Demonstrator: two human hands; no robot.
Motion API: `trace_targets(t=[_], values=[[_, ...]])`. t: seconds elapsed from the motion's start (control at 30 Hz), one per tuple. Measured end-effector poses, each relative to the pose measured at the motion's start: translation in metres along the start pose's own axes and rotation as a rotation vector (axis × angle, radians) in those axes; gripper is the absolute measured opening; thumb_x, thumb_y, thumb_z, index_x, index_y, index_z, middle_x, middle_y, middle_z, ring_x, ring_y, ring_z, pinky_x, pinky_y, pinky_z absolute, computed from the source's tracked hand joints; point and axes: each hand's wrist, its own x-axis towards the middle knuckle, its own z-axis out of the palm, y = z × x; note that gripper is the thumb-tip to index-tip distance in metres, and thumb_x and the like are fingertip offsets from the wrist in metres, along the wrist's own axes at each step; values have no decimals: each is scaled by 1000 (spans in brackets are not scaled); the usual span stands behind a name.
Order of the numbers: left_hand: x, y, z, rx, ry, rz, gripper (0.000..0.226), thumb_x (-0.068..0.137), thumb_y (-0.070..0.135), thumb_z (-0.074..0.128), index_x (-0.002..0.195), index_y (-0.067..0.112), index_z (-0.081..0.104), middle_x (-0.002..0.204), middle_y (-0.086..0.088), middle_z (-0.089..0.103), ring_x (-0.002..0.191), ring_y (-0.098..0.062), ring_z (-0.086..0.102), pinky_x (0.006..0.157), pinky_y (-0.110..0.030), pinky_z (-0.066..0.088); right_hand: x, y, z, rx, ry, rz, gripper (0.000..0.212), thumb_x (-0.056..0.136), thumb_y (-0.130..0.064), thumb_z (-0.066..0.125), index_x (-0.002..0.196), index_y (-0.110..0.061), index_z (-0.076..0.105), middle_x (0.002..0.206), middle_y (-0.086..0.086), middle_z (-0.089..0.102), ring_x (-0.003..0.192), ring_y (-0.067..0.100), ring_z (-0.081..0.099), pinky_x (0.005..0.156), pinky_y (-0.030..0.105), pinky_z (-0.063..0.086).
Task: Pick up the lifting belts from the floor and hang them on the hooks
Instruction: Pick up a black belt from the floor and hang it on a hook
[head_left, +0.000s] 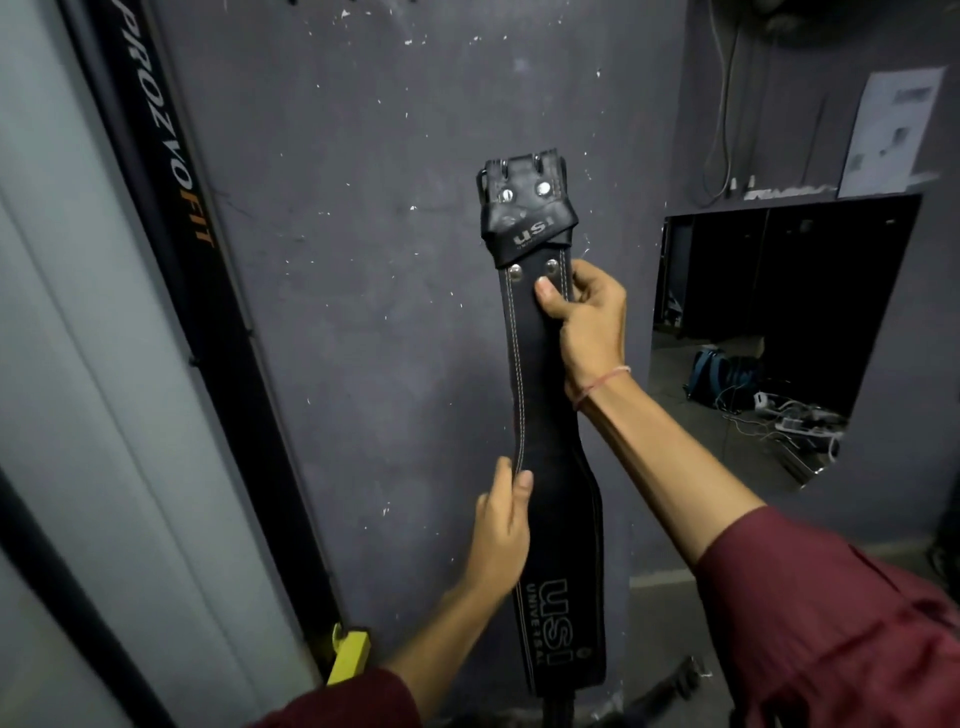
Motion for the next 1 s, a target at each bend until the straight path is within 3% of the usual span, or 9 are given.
trace_targets(t=[0.07,0.2,0.3,0.37,0.43,0.57,0.73,0.9,1.0], values=[[0,4,0,-3,-22,9,61,103,40,32,154,7,20,112,13,55,101,26,43,82,2,27,-1,5,1,1,8,6,14,86,8,59,89,-3,65,81,12,63,79,23,56,75,35,48],[24,35,-10,-29,156,160,56,103,41,31,143,4,42,133,-11,58,129,-23,47,95,-20,32,-10,13,-1,0,-9,-6,10,88,5,59,93,-2,64,83,10,65,79,21,57,74,33,49],[43,63,-21,-67,233,313,29,105,34,34,101,12,52,78,4,54,80,0,60,73,-29,34,-14,9,2,11,-16,-17,8,88,5,59,93,2,63,83,13,63,78,22,57,72,34,49],[38,58,-19,-73,174,320,18,105,32,35,106,24,51,66,14,32,59,6,49,61,-24,26,-9,4,4,34,6,-21,9,88,7,58,95,4,63,83,13,63,77,22,57,71,33,49],[26,36,-15,-66,168,338,37,102,38,34,123,14,54,60,7,28,53,-4,40,55,-22,30,-9,4,4,45,12,-18,10,87,7,58,96,6,62,83,14,62,78,23,56,71,33,48],[33,23,-19,-155,89,286,50,101,53,35,80,10,49,71,5,45,67,-2,41,69,-35,39,-18,17,-2,19,33,-11,8,87,7,58,93,2,61,82,13,60,78,22,53,73,35,46],[79,101,-54,-620,71,112,79,89,70,42,128,4,61,127,-14,66,121,-25,60,108,-45,44,-38,30,-2,-10,13,24,10,88,8,58,97,10,60,86,17,64,80,24,59,78,40,51],[107,155,-90,-745,116,104,64,94,63,43,105,6,71,106,-17,74,102,-31,70,97,-48,54,-50,34,-3,-4,-39,49,8,88,8,59,96,6,62,85,16,64,78,23,59,75,36,52],[119,167,-101,-747,117,110,47,100,44,48,83,5,67,76,-12,73,71,-25,70,76,-40,59,-60,34,-4,6,-80,68,14,88,10,59,101,10,61,87,16,65,78,22,61,71,30,54]])
